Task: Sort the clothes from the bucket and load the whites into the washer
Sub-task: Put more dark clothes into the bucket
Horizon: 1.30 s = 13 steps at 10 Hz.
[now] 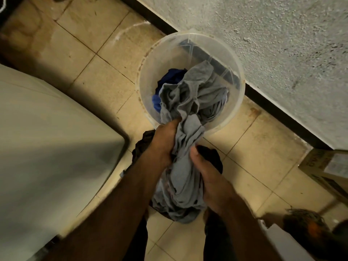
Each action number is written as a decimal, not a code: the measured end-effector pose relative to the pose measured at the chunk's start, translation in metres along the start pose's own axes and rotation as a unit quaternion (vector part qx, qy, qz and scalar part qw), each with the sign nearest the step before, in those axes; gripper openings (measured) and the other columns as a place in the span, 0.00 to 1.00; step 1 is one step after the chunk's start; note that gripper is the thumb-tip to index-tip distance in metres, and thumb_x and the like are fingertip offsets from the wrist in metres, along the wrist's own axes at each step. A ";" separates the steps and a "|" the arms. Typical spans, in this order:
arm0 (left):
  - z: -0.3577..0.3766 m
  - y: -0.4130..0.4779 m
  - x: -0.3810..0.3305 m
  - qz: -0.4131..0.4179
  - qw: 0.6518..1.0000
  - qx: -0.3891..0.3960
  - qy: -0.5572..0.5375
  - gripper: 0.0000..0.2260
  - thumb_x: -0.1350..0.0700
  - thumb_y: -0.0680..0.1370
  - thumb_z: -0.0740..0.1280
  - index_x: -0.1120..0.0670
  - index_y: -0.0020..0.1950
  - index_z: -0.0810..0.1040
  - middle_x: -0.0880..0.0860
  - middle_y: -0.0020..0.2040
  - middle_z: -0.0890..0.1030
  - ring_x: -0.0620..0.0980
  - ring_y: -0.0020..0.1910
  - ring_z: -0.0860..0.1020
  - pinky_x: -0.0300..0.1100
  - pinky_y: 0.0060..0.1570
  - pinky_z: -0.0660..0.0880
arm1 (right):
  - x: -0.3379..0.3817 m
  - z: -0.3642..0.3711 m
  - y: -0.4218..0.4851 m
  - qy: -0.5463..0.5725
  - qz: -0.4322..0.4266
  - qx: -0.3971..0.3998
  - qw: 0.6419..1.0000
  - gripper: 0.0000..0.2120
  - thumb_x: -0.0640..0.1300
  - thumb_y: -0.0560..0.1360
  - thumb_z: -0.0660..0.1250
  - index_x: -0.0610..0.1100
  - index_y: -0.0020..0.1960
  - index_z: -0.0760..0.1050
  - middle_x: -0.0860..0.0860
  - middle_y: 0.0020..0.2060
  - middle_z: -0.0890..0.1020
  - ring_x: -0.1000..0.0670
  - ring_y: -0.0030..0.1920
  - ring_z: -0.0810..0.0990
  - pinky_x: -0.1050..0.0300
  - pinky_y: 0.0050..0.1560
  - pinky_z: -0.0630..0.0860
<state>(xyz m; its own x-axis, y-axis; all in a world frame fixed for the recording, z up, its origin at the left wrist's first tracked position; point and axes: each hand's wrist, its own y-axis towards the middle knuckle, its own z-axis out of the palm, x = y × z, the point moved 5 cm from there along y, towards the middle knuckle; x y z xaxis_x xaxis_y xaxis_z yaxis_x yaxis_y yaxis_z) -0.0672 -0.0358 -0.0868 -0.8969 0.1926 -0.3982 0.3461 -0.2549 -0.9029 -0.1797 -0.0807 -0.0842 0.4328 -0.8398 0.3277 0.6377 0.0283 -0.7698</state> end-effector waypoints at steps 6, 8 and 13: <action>-0.006 -0.032 0.087 0.054 0.987 0.141 -0.064 0.17 0.47 0.79 0.68 0.47 0.67 0.79 0.55 0.67 0.81 0.57 0.66 0.79 0.51 0.65 0.77 | 0.071 0.018 0.070 -0.241 0.000 -0.131 0.962 0.25 0.58 0.75 0.72 0.41 0.63 0.80 0.41 0.59 0.84 0.39 0.55 0.83 0.44 0.61 0.80; -0.004 -0.023 0.027 0.111 0.991 0.046 -0.058 0.14 0.54 0.79 0.70 0.61 0.60 0.81 0.62 0.51 0.85 0.58 0.47 0.85 0.48 0.49 0.82 | 0.047 0.004 0.058 -0.066 -0.009 -0.029 0.997 0.23 0.65 0.79 0.61 0.52 0.65 0.80 0.47 0.65 0.82 0.49 0.62 0.83 0.53 0.61 0.81; 0.001 0.024 -0.002 0.055 0.987 0.146 -0.036 0.32 0.33 0.78 0.59 0.54 0.72 0.75 0.61 0.73 0.71 0.58 0.73 0.69 0.52 0.73 0.62 | 0.036 0.021 0.008 -0.091 -0.114 -0.093 0.985 0.20 0.42 0.72 0.77 0.39 0.62 0.80 0.45 0.38 0.87 0.48 0.33 0.86 0.57 0.35 0.82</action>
<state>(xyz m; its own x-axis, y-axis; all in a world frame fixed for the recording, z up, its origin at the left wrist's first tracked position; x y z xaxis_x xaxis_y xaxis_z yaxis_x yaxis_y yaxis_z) -0.0571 -0.0430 -0.1079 -0.8790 0.0841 -0.4693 0.3577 -0.5345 -0.7658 -0.1458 -0.0995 -0.0669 0.4095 -0.7015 0.5833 0.6116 -0.2633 -0.7461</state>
